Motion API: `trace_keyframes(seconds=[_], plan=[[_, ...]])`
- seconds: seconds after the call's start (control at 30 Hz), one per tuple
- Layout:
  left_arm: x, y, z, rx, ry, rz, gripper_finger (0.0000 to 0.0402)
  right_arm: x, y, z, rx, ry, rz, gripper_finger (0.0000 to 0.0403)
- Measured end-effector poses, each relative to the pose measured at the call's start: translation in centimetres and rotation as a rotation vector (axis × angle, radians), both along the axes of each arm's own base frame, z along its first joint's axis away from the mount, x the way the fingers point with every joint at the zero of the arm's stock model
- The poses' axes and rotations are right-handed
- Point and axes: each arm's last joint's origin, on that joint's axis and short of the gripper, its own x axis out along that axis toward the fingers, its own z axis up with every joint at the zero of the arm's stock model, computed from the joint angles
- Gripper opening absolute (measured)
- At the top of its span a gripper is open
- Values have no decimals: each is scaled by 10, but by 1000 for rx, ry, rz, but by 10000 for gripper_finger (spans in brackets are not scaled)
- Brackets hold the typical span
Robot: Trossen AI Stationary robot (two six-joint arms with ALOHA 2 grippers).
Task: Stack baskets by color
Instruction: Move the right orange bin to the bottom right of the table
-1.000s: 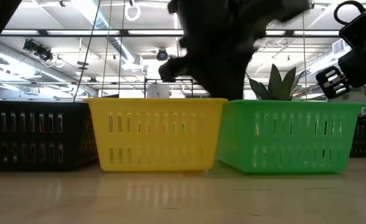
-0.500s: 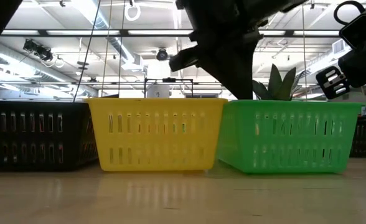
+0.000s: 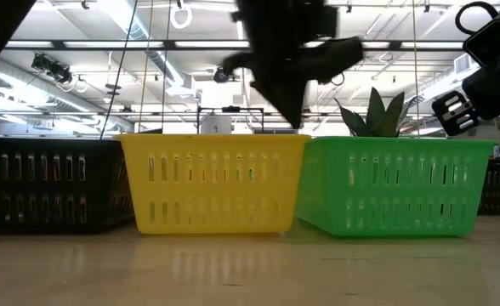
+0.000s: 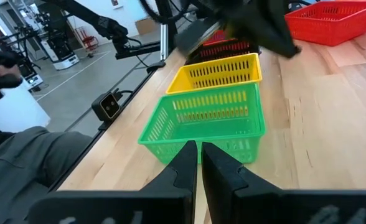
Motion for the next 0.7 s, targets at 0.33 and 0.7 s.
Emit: trace_keyframes(seconds=[0.33, 0.7], plan=[[-21, 18, -4, 45, 162, 76, 4, -1, 4, 0, -11, -2, 10, 29], [-74, 50, -22, -74, -85, 132, 5, -3, 7, 0, -23, -7, -9, 29]])
